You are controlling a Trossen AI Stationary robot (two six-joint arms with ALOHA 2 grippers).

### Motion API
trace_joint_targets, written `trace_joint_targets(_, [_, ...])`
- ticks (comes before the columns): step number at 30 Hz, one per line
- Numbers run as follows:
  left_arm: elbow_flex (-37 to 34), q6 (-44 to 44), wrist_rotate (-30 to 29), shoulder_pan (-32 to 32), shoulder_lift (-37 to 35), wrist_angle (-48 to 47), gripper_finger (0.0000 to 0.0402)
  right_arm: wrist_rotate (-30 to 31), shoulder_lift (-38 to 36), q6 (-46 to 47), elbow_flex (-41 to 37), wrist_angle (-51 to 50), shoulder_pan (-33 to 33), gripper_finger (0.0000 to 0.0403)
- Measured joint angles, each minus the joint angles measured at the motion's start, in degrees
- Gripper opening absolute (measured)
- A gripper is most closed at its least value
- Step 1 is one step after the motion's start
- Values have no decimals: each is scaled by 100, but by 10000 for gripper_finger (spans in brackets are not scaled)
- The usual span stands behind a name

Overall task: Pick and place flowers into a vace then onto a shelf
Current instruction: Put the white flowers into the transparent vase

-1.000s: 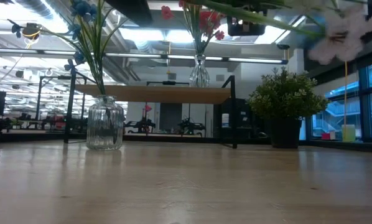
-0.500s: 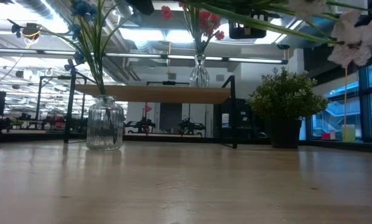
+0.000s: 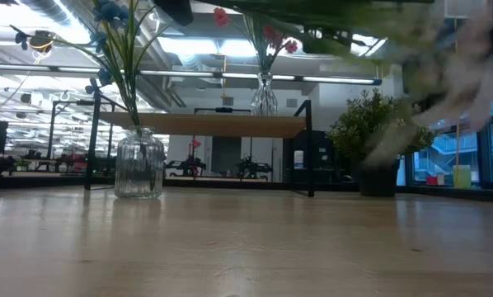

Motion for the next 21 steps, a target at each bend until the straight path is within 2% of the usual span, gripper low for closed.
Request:
trace_joint_targets(5, [0,-36,52,-2,0,-50,7,467,2,-313,291,-345,-14,163])
trace_joint_targets(9, [0,-227,408,31,-61,-148,7,1487,-33,-540,835,-804,1,210])
trace_joint_targets(12, [0,-363,529,62,-280,-118,7,2321,-255,-792,1070,-829,110,230])
trace_joint_targets(16, [0,-380,526,76,-720,66,7,3373,-811,-1025,933,-618,403,238])
trace_joint_targets(21, [0,82,677,90,-1344,1023,7,3786,-1369,-1224,568,-47,746,238])
